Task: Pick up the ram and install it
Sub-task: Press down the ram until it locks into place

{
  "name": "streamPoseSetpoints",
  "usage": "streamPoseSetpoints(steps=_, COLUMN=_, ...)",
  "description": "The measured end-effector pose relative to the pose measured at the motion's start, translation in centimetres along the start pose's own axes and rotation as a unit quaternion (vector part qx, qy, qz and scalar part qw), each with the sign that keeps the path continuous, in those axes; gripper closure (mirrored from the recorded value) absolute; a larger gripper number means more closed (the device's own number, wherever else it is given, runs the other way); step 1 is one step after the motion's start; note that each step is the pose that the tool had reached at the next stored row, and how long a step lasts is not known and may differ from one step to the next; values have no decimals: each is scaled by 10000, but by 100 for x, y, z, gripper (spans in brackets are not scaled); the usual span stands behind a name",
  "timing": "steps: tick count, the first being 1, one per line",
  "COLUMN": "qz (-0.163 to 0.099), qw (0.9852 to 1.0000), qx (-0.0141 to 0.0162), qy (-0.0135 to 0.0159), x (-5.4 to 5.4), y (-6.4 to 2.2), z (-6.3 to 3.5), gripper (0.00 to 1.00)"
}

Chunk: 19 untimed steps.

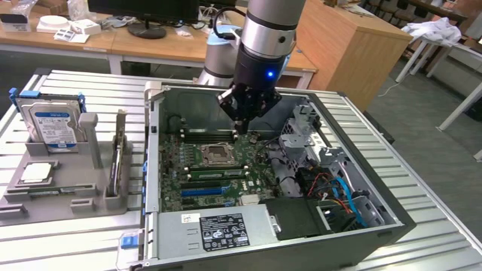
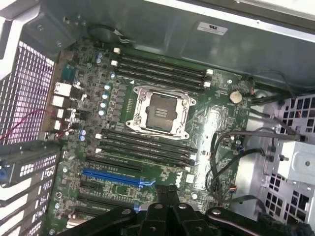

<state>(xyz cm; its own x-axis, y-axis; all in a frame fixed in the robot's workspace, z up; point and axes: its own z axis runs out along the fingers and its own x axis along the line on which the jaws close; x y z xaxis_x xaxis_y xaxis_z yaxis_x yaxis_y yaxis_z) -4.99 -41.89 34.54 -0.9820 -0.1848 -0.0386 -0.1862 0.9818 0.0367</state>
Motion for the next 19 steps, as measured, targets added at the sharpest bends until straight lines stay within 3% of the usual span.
streamPoseSetpoints(steps=10, qz=387, qw=9992, qx=8, qy=25, x=-1, y=0, z=0, gripper=89)
streamPoseSetpoints(steps=19, qz=706, qw=9975, qx=11, qy=63, x=-1, y=0, z=0, gripper=89)
